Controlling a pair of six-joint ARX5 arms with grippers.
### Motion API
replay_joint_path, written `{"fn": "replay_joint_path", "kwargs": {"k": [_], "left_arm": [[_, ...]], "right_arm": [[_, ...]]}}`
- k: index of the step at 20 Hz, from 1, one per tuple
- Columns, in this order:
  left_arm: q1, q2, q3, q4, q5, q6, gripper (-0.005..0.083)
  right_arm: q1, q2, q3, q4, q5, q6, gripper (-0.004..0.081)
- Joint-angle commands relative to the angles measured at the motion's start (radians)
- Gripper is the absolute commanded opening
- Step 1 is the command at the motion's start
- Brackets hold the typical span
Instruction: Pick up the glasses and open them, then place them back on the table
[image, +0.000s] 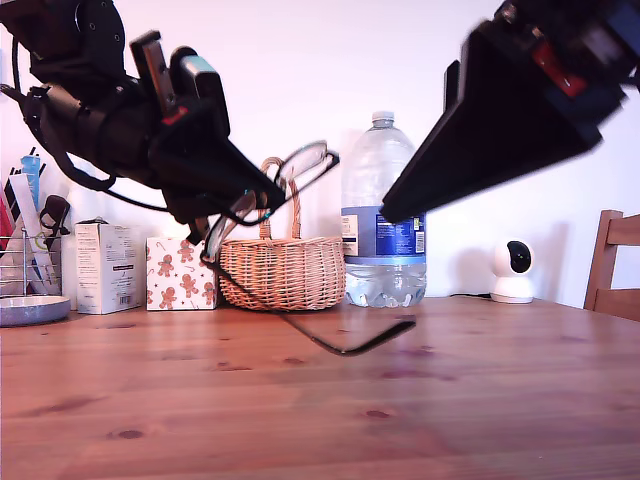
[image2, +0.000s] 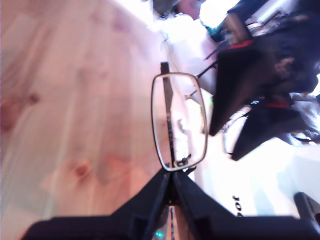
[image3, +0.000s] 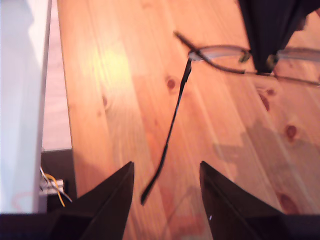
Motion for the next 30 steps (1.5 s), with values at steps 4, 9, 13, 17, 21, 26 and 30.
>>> {"fn": "replay_joint_path", "kwargs": {"k": [4, 9, 13, 17, 21, 26, 30], "left_arm": [[-0.003, 0.012, 0.016, 0.058, -0.044, -0.098, -0.0021], [-0.005, 0.012, 0.016, 0.114, -0.094, -0.221, -0.0021], [-0.026, 0.012, 0.016, 0.154, -0.181, -0.349, -0.0021], [-0.069, 0.008, 0.016, 0.180, -0.270, -0.405, -0.0021], [-0.107, -0.003, 0.016, 0.179, -0.349, -0.415, -0.0021], [-0.133, -0.062, 0.016, 0.176, -0.481, -0.408, -0.0021], [-0.149, -0.106, 0.016, 0.184, -0.529, -0.408, -0.0021]], "right_arm": [[0.023, 0.007, 0.074, 0.008, -0.002, 0.228, 0.0365], [0.045, 0.008, 0.101, -0.007, -0.007, 0.560, 0.0348], [0.051, 0.012, 0.107, -0.004, -0.004, 0.826, 0.0348], [0.043, 0.045, 0.107, 0.004, -0.017, 1.038, 0.0347], [-0.001, 0.132, 0.107, 0.008, -0.184, 1.175, 0.0317], [-0.066, 0.225, 0.107, 0.067, -0.337, 1.283, 0.0317], [-0.100, 0.242, 0.107, 0.165, -0.376, 1.368, 0.0317]]}}
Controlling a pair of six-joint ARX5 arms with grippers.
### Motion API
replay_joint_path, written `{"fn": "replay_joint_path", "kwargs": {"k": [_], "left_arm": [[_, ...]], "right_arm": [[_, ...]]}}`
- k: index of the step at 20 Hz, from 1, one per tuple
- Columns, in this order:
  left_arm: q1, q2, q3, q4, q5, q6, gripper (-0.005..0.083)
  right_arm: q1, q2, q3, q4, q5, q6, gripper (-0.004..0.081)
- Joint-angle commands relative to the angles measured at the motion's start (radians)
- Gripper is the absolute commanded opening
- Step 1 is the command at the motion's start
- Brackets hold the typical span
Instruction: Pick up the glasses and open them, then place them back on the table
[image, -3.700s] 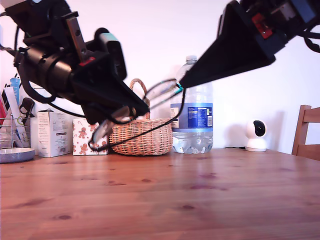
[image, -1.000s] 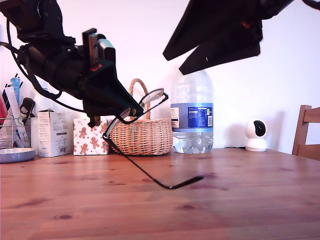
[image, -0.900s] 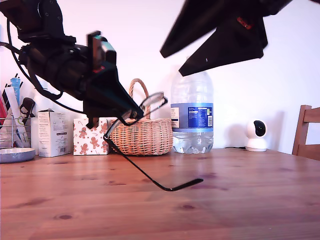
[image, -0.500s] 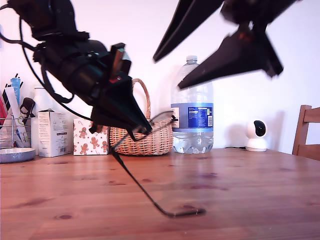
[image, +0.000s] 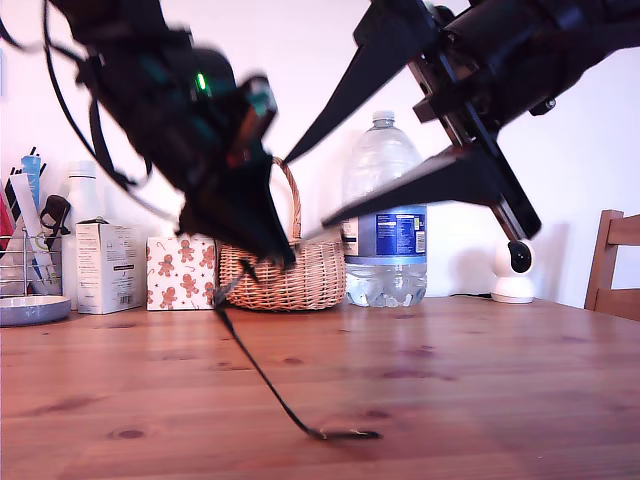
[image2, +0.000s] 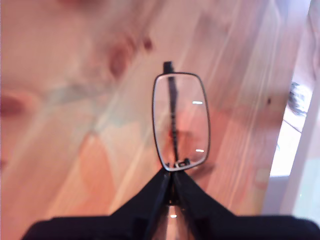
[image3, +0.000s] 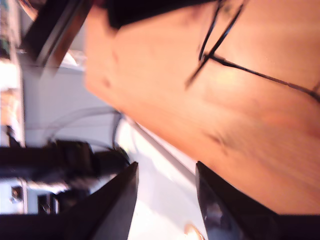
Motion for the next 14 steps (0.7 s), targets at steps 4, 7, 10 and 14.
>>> {"fn": "replay_joint_path", "kwargs": {"k": [4, 7, 10, 14], "left_arm": [[-0.012, -0.019, 0.016, 0.012, 0.030, 0.003, -0.0021], [-0.016, -0.035, 0.016, 0.011, 0.056, 0.001, -0.0021], [-0.028, -0.065, 0.016, 0.015, 0.058, 0.001, -0.0021], [-0.034, -0.089, 0.016, 0.018, 0.037, 0.000, -0.0021]], "right_arm": [[-0.002, 0.005, 0.013, 0.054, -0.002, 0.050, 0.0317], [-0.002, 0.005, 0.013, 0.060, 0.011, 0.058, 0.0316], [-0.002, 0.005, 0.013, 0.065, 0.050, 0.062, 0.0313], [-0.002, 0.005, 0.013, 0.086, 0.048, 0.066, 0.0278]]}}
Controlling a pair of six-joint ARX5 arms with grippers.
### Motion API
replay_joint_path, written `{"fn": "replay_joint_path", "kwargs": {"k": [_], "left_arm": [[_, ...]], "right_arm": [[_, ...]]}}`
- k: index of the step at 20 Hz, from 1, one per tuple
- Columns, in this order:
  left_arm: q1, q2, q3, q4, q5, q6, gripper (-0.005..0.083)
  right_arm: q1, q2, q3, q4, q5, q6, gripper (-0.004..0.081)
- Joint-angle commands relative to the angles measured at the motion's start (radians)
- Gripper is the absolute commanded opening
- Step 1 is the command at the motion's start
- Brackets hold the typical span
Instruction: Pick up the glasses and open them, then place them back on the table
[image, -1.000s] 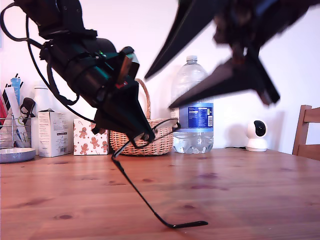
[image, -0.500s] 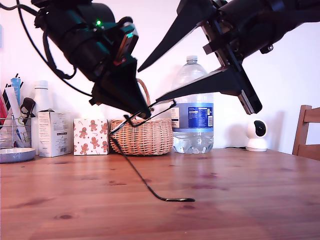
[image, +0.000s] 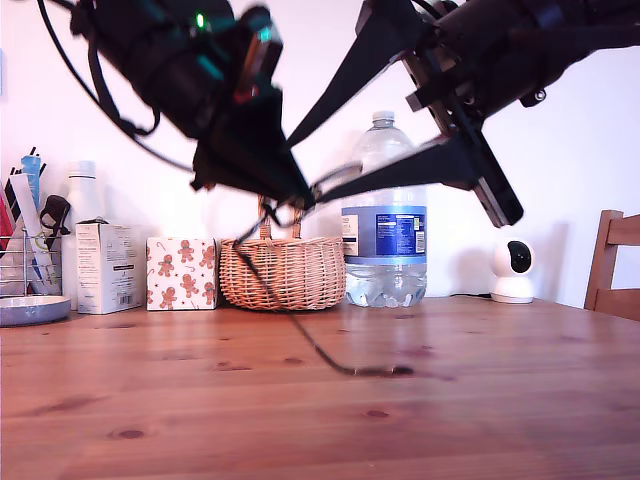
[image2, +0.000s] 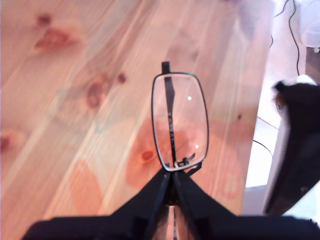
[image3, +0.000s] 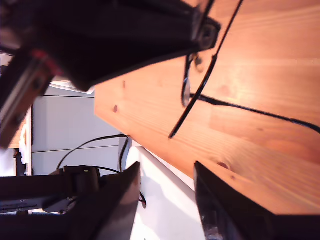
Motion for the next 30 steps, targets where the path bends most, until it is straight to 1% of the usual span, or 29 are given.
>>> {"fn": "replay_joint_path", "kwargs": {"k": [1, 3, 5, 8, 13, 20, 30], "left_arm": [[-0.002, -0.014, 0.005, 0.003, 0.010, 0.003, -0.0021], [-0.002, -0.020, 0.005, 0.000, 0.043, 0.005, -0.0021], [-0.002, -0.030, 0.005, 0.000, 0.055, 0.013, -0.0021], [-0.003, -0.038, 0.005, 0.001, 0.106, 0.038, -0.0021], [-0.004, -0.047, 0.005, 0.008, 0.149, 0.051, -0.0021], [-0.021, -0.048, 0.005, 0.035, 0.154, 0.049, -0.0021], [-0.035, -0.048, 0.005, 0.038, 0.153, 0.050, -0.0021]], "right_arm": [[0.003, 0.005, 0.011, 0.011, -0.002, -0.001, 0.0279], [0.003, 0.005, 0.011, 0.009, -0.037, -0.022, 0.0278], [-0.003, 0.005, 0.011, 0.008, -0.060, -0.029, 0.0279], [-0.018, 0.005, 0.011, 0.000, -0.069, -0.031, 0.0279], [-0.041, 0.005, 0.011, 0.000, -0.068, -0.029, 0.0279], [-0.041, 0.005, 0.011, 0.015, -0.060, -0.025, 0.0279], [-0.041, 0.005, 0.011, 0.021, -0.082, -0.029, 0.0278]]}}
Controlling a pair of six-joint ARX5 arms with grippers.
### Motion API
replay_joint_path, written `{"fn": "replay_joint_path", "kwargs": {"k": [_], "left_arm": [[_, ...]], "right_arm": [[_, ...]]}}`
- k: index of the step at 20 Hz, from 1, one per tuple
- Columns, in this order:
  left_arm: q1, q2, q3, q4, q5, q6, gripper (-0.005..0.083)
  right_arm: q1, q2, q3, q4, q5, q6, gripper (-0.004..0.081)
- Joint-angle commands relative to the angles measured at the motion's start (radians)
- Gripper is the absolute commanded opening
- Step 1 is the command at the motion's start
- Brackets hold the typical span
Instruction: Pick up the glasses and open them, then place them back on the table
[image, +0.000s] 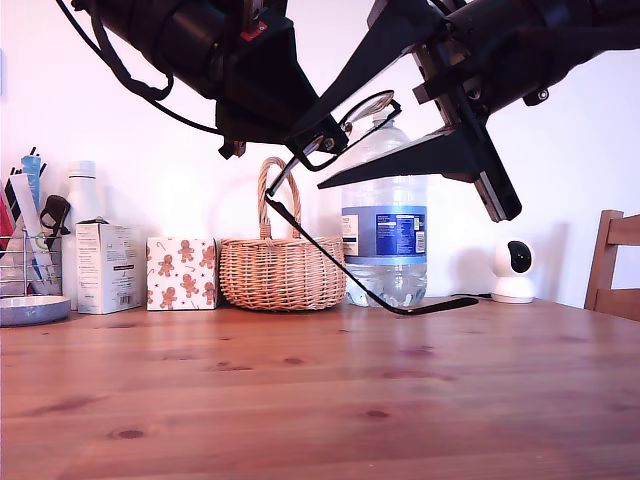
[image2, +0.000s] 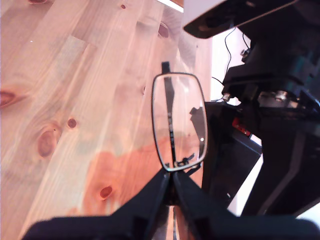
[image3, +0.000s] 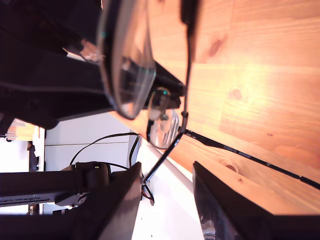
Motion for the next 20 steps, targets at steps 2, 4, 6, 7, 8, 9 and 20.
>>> {"fn": "replay_joint_path", "kwargs": {"k": [2, 4, 6, 7, 8, 9, 20], "left_arm": [[-0.005, -0.015, 0.005, 0.006, 0.009, 0.013, -0.0021], [-0.005, -0.015, 0.005, 0.006, 0.011, 0.015, -0.0021], [-0.005, -0.015, 0.005, 0.007, 0.011, 0.015, -0.0021], [-0.005, -0.015, 0.005, 0.007, 0.012, 0.016, -0.0021], [-0.005, -0.015, 0.005, 0.007, 0.014, 0.016, -0.0021], [-0.005, -0.015, 0.005, 0.007, 0.020, 0.016, -0.0021], [-0.005, -0.015, 0.005, 0.019, 0.086, 0.024, -0.0021]], "right_arm": [[0.000, 0.005, 0.011, 0.011, -0.004, -0.002, 0.0266], [0.000, 0.005, 0.011, 0.011, -0.005, -0.002, 0.0258], [0.000, 0.005, 0.011, 0.011, -0.005, -0.002, 0.0248], [0.000, 0.005, 0.011, 0.011, -0.005, -0.002, 0.0239], [0.000, 0.005, 0.011, 0.012, -0.005, -0.002, 0.0239], [0.000, 0.005, 0.011, 0.014, -0.009, -0.002, 0.0239], [0.000, 0.005, 0.011, 0.037, -0.053, -0.004, 0.0142]]}}
